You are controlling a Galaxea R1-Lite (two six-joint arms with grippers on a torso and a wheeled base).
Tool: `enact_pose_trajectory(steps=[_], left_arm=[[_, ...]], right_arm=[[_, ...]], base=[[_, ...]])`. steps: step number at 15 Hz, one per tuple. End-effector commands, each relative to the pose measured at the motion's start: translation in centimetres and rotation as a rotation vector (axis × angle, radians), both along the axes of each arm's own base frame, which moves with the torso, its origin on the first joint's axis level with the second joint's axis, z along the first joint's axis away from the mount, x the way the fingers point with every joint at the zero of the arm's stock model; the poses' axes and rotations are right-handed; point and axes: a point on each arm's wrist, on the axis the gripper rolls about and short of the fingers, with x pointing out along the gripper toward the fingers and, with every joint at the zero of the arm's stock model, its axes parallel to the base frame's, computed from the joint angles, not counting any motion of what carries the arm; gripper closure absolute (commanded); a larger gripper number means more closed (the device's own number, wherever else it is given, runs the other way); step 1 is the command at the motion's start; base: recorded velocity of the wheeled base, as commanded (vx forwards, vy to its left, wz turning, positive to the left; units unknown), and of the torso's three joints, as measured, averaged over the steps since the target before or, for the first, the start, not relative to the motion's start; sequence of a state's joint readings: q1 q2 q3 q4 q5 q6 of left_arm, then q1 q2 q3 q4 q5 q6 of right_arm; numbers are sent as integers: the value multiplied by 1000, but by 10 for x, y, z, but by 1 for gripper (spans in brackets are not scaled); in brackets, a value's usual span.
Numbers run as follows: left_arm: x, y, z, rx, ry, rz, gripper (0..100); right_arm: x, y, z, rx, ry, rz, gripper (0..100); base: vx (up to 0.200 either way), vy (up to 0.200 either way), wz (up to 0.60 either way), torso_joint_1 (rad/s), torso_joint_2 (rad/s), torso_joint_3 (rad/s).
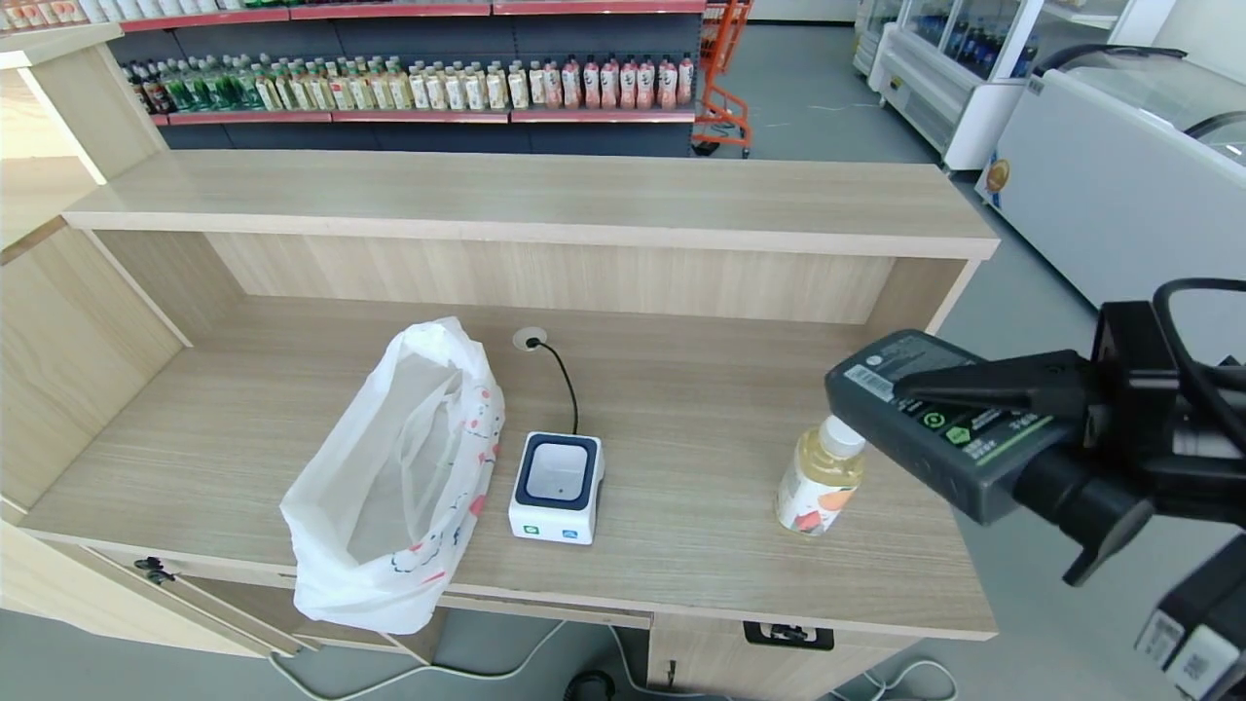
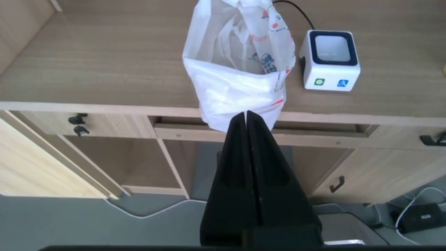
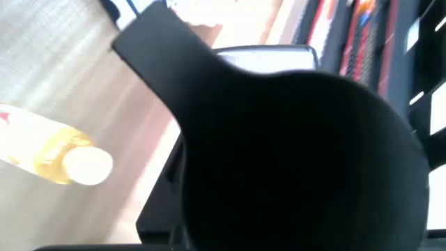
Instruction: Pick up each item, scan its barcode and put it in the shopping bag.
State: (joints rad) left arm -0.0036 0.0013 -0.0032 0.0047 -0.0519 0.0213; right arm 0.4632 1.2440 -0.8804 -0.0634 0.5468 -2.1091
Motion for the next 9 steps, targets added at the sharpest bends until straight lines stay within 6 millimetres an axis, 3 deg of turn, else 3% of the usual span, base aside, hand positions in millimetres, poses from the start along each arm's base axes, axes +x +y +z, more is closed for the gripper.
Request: enact_pose_trajectory(steps=[1,3,4,7,9], left_arm=[[0,0,0,0,0,0,100],[0,0,0,0,0,0,100],[0,0,0,0,0,0,100],[0,0,0,0,0,0,100],[0,0,0,0,0,0,100]], right_arm=[[-19,38,3,-105,-299,371,100],[-13,67,-12,-166,-459,574,100],[-12,70,-15,-179,-550,633,100],[-14,70,-11,-130,-645,744,100],[-31,56,-1,-76,-686,788,100]], base=[[0,0,0,0,0,0],[0,0,0,0,0,0],[0,0,0,0,0,0],[0,0,0,0,0,0],[0,0,0,0,0,0]])
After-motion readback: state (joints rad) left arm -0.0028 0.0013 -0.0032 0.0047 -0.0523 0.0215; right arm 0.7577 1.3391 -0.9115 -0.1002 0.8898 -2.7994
